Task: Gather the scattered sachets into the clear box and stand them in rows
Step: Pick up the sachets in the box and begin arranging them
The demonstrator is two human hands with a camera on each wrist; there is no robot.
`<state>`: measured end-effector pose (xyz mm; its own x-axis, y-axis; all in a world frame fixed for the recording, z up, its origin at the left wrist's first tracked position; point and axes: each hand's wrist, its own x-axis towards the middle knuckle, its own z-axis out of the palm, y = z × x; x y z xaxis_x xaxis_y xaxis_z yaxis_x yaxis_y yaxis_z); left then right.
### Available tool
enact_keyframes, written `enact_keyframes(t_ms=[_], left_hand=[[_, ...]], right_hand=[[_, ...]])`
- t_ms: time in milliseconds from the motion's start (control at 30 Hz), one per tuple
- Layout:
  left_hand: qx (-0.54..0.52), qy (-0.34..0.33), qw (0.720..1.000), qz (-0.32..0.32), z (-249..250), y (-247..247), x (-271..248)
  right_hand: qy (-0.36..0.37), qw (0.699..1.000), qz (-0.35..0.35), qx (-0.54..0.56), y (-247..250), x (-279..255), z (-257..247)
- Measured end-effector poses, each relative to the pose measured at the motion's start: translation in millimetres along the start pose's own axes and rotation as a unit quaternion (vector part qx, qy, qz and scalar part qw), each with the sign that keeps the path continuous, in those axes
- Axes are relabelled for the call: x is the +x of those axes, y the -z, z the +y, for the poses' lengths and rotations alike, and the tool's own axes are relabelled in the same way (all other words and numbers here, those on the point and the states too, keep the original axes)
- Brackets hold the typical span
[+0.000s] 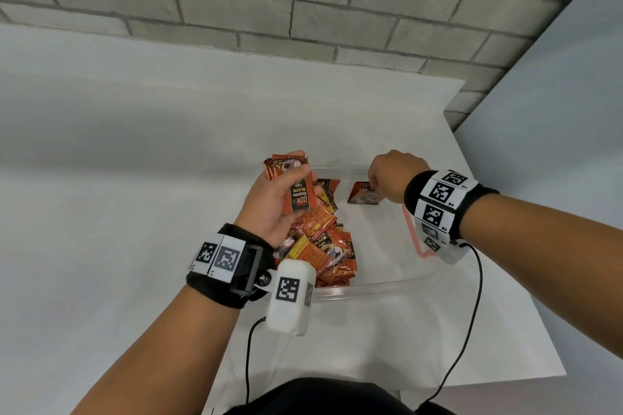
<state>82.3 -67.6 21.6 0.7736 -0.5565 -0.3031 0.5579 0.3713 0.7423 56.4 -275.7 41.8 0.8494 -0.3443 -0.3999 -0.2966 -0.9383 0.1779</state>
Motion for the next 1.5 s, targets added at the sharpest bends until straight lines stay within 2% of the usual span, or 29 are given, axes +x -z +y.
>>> enact_keyframes(t_ms=[433,833,967,1067,1133,1233,1300,1433,1500], left_hand=[[0.007,-0.002,1.0,-0.019,-1,0,-2],[0.01,0.001,1.0,-0.015,0,1,-2],[0.0,0.009,1.0,-0.016,0,0,-1],[-0.038,0.03,0.999,-0.015,1,-1,-2],[-0.061,0.045,0.997,-0.021,1,-1,-1],[-0.048,0.055,0.996,-0.044,2,-5,-4],[-0.027,0.05,0.997,-0.056,1,-11,-7],[0.0,0.037,0.998,-0.044,0,-19,-10],[0.026,0.032,0.998,-0.05,-1,-22,-12]], right_hand=[[-0.003,0.995,0.057,-0.085,6,-9,-7],[-0.016,0.995,0.048,-0.091,6,-5,-8],[-0.021,0.996,0.056,-0.061,7,-7,-5],[-0.004,0.997,0.059,0.048,18,-17,1],[0.048,0.98,0.067,0.183,26,-32,3],[0.116,0.912,0.084,0.385,32,-65,-5],[0.126,0.879,0.08,0.453,26,-80,-12],[0.099,0.829,0.051,0.549,4,-89,-22],[0.104,0.799,0.065,0.588,-4,-92,-24]])
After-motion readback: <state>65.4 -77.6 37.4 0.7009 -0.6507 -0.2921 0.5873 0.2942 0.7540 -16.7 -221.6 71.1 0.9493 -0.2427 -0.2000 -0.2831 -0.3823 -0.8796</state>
